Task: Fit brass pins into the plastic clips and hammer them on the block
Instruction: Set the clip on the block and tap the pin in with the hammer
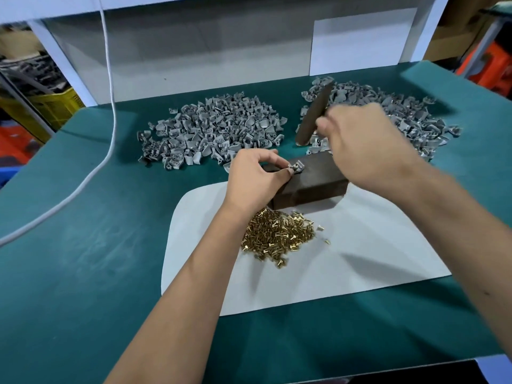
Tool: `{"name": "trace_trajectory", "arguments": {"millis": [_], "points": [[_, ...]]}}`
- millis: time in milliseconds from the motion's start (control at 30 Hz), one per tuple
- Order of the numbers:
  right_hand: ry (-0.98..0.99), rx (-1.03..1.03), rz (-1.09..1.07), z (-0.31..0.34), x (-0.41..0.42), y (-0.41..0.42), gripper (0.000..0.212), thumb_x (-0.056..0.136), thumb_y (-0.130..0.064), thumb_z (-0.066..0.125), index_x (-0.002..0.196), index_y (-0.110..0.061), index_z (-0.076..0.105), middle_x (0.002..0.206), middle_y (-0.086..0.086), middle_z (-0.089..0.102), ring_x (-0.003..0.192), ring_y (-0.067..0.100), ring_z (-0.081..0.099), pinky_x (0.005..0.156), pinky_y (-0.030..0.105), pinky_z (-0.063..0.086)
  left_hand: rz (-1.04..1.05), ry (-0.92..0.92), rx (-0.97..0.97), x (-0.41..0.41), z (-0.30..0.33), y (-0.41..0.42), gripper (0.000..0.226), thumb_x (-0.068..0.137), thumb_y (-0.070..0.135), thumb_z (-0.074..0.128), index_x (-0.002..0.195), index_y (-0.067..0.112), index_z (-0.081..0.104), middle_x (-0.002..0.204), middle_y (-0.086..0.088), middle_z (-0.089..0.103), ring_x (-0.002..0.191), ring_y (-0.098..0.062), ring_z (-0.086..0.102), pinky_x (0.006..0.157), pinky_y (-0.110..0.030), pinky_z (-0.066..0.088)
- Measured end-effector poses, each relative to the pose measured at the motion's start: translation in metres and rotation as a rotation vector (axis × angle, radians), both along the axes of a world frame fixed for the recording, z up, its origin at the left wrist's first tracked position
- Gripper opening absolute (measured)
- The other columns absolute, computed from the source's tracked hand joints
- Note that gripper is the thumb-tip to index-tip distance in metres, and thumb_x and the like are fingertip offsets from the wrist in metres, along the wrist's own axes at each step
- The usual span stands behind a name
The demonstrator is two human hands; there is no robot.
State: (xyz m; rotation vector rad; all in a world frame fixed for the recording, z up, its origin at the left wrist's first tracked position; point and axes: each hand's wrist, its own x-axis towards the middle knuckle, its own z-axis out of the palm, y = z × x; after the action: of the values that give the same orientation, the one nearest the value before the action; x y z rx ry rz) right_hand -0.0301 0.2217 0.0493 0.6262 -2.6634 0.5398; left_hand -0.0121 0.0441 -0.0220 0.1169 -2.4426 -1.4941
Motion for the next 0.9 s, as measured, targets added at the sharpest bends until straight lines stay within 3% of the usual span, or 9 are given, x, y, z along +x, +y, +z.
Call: {"name": "trace_trajectory", "arguments": {"millis": [33, 100, 233, 333, 400, 467, 600, 833, 900], "points": [[0.065, -0.052, -0.019, -0.004, 0.0, -0.001, 0.03, 0.108, -0.028, 0.033, 0.094, -0.016, 0.056, 0.074, 0.011, 0.055, 0.054, 0.025, 0.048, 0.057, 0.038, 0.043, 0.003, -0.004, -0.001, 0.0, 0.0, -0.001, 0.006, 0.079, 0.011, 0.083, 0.084, 0.015, 0.082, 0.112, -0.002, 0.075, 0.115, -0.002, 0.065, 0.094, -0.014, 0.047], [-0.008, 0.116, -0.015, -0.015, 0.001, -0.007, 0.035, 0.106, -0.026, 0.021, 0.096, -0.015, 0.053, 0.073, 0.008, 0.049, 0.053, 0.023, 0.041, 0.059, 0.039, 0.039, -0.002, -0.008, 0.02, -0.001, -0.001, -0.002, 0.006, 0.08, 0.009, 0.083, 0.083, 0.014, 0.081, 0.102, 0.005, 0.073, 0.114, -0.002, 0.065, 0.099, -0.021, 0.049], [-0.148, 0.221, 0.035, -0.015, -0.006, -0.005, 0.03, 0.109, -0.032, 0.038, 0.083, -0.02, 0.045, 0.075, 0.009, 0.054, 0.067, 0.034, 0.052, 0.065, 0.043, 0.046, -0.025, -0.009, 0.042, 0.001, -0.001, -0.001, 0.007, 0.08, 0.005, 0.082, 0.082, 0.012, 0.081, 0.106, 0.001, 0.072, 0.12, -0.005, 0.063, 0.104, -0.03, 0.05], [-0.163, 0.126, 0.122, -0.007, -0.008, 0.01, 0.032, 0.106, -0.033, 0.047, 0.078, -0.019, 0.054, 0.077, 0.004, 0.065, 0.072, 0.025, 0.06, 0.069, 0.037, 0.051, -0.021, -0.009, 0.047, 0.002, 0.001, 0.0, 0.011, 0.08, 0.004, 0.081, 0.08, 0.014, 0.08, 0.12, -0.007, 0.073, 0.121, -0.004, 0.062, 0.102, -0.024, 0.049], [-0.28, 0.0, 0.227, -0.003, -0.008, 0.026, 0.03, 0.103, -0.03, 0.057, 0.074, -0.021, 0.06, 0.068, -0.002, 0.068, 0.06, 0.007, 0.06, 0.058, 0.02, 0.046, -0.019, -0.029, 0.087, 0.003, 0.001, 0.001, 0.014, 0.082, 0.005, 0.08, 0.077, 0.018, 0.079, 0.126, -0.007, 0.071, 0.123, -0.004, 0.061, 0.107, -0.03, 0.047], [-0.47, -0.086, 0.343, 0.0, -0.008, 0.044, 0.018, 0.096, -0.024, 0.068, 0.079, -0.022, 0.067, 0.067, -0.002, 0.07, 0.051, 0.002, 0.056, 0.05, 0.013, 0.042, -0.031, -0.061, 0.174, 0.003, 0.002, 0.003, 0.018, 0.084, 0.005, 0.078, 0.074, 0.02, 0.077, 0.129, -0.008, 0.069, 0.126, -0.007, 0.06, 0.112, -0.039, 0.045], [-0.766, -0.018, 0.444, -0.008, -0.015, 0.074, 0.015, 0.081, -0.011, 0.083, 0.089, -0.02, 0.074, 0.076, -0.001, 0.075, 0.065, 0.011, 0.068, 0.059, 0.024, 0.055, -0.052, -0.101, 0.271, 0.005, 0.004, 0.005, 0.022, 0.086, 0.002, 0.075, 0.072, 0.018, 0.077, 0.131, -0.009, 0.068, 0.127, -0.01, 0.059, 0.114, -0.043, 0.043], [-0.732, 0.211, 0.313, -0.023, -0.017, 0.086, 0.014, 0.078, -0.02, 0.088, 0.088, -0.025, 0.079, 0.077, -0.008, 0.077, 0.074, 0.012, 0.073, 0.077, 0.036, 0.059, -0.094, -0.104, 0.305, 0.008, 0.007, 0.007, 0.025, 0.087, 0.004, 0.076, 0.07, 0.022, 0.076, 0.138, -0.005, 0.064, 0.129, -0.011, 0.058, 0.115, -0.044, 0.041], [-0.649, 0.198, 0.279, -0.016, -0.016, 0.084, 0.01, 0.079, -0.025, 0.087, 0.083, -0.03, 0.08, 0.075, -0.014, 0.076, 0.073, 0.005, 0.072, 0.074, 0.022, 0.056, -0.102, -0.094, 0.296, 0.008, 0.007, 0.007, 0.024, 0.087, 0.005, 0.076, 0.072, 0.023, 0.076, 0.141, -0.003, 0.063, 0.128, -0.012, 0.058, 0.113, -0.043, 0.043]]}}
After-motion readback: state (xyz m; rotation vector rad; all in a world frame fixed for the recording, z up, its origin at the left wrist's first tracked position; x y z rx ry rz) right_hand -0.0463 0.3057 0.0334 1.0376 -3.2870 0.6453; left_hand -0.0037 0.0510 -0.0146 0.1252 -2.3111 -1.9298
